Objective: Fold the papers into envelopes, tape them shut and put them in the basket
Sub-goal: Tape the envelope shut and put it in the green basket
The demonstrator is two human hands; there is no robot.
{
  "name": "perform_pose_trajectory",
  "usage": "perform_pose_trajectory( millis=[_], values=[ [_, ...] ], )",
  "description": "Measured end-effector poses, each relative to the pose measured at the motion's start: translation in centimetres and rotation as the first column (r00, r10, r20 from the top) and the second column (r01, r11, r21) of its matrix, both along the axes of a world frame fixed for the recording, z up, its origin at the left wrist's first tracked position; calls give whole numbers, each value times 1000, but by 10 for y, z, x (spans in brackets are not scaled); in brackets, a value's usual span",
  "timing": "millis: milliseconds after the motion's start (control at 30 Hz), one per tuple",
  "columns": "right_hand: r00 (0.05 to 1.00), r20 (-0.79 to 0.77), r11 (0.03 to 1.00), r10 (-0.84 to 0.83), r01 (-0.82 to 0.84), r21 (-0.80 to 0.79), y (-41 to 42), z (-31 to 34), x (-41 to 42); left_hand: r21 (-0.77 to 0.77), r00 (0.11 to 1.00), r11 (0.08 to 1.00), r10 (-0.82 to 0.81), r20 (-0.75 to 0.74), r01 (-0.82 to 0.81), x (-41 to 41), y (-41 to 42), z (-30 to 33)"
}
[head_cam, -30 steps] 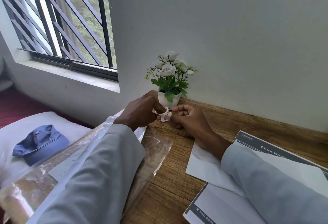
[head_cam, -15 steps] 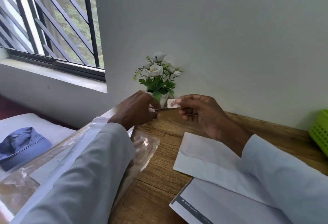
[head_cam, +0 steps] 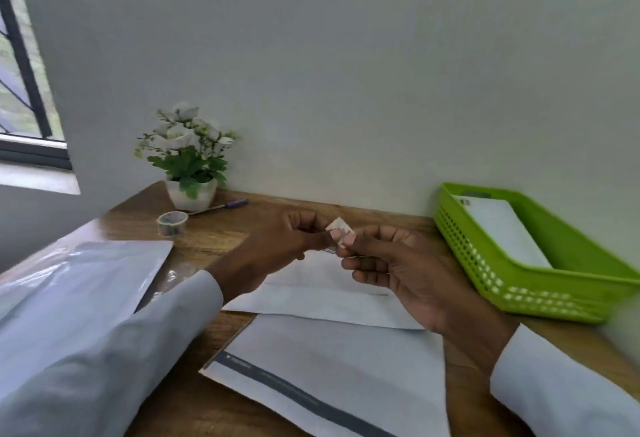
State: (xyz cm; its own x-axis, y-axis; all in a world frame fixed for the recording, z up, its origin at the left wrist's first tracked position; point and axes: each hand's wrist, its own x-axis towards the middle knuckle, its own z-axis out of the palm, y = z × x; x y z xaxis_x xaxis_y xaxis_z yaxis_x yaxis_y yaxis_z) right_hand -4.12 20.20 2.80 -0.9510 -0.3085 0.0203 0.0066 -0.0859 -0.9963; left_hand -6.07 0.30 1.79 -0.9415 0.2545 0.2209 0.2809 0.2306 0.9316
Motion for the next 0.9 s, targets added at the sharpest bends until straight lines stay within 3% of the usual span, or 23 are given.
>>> perform_pose_trajectory(
  millis=[233,367,533,700,900],
  values=[
    [991,-80,969,-110,125,213,32,9,9,-317,995,948,-55,-84,26,-4,28,16],
    [968,-64,945,-243,251,211,47,12,2,-355,990,935,-53,-134,2,-16,43,25],
    [920,26,905,-392,380,192,58,-4,-9,-570,956,815,-79,-282,-100,-24,62,8],
    [889,81,869,-450,416,267,63,-19,-18,-578,949,813,-119,-290,-75,-29,76,-27],
    [887,73,850,-456,410,330,64,-26,-23,-446,961,893,-68,-270,-62,-31,80,-52]
  ],
)
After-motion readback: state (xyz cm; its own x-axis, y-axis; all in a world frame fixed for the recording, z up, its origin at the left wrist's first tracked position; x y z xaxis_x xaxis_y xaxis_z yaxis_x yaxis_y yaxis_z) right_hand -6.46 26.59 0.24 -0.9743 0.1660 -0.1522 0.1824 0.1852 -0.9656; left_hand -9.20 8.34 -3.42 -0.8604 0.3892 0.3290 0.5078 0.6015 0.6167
